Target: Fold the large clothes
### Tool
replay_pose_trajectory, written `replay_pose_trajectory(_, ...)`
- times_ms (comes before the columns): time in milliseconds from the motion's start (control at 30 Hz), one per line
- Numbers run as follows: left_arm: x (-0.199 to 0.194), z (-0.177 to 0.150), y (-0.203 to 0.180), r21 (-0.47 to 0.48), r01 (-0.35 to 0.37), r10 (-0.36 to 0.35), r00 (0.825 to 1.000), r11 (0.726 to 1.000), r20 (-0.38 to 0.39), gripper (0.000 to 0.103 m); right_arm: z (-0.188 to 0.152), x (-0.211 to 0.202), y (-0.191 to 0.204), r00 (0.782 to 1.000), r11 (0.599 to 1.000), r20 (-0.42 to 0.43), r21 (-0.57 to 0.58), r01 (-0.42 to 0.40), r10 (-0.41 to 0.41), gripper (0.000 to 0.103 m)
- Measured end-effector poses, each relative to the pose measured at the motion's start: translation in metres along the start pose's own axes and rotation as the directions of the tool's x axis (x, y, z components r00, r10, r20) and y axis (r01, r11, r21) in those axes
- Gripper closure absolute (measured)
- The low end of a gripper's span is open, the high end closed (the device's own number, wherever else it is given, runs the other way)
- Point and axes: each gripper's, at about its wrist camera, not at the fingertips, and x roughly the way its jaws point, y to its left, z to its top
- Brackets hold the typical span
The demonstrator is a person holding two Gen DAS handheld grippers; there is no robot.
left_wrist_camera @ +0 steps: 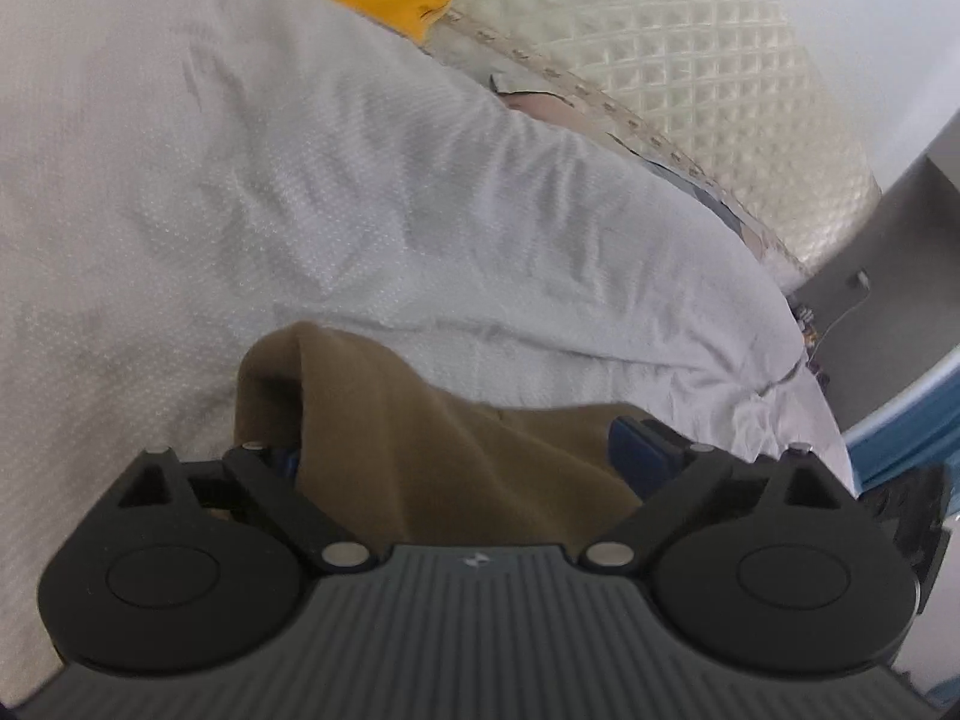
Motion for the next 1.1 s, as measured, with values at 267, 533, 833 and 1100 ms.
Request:
replay_pose_trajectory(267,-0.075,-0.038,-0.025,0.034,-0.125,0.123,0.99,0.992,0.068,0.007,-0.021,-0.092,0.043,0.997,0.992,0.055,-0.118,0.054,-0.048,0.022)
replay_pose_trajectory(533,-0.177,-0.089,-0.053,0.053,-0.145,0.138,0.983,0.988,0.122,0.007,-0.063,-0.195,0.101,0.992,0.961,0.119,-0.266,0.078,-0.047,0.022)
replay_pose_trajectory(833,-0.298,-0.182,-0.103,0.142,-0.136,0.11,0.979,0.98,0.173,0.007,-0.145,-0.301,0.147,0.988,0.916,0.149,-0.39,0.098,-0.042,0.023)
replay_pose_trajectory(1100,-0.378,-0.269,-0.121,0.184,-0.128,0.088,0.974,0.974,0.211,0.007,-0.212,-0.367,0.163,0.98,0.894,0.196,-0.432,0.116,-0.033,0.023)
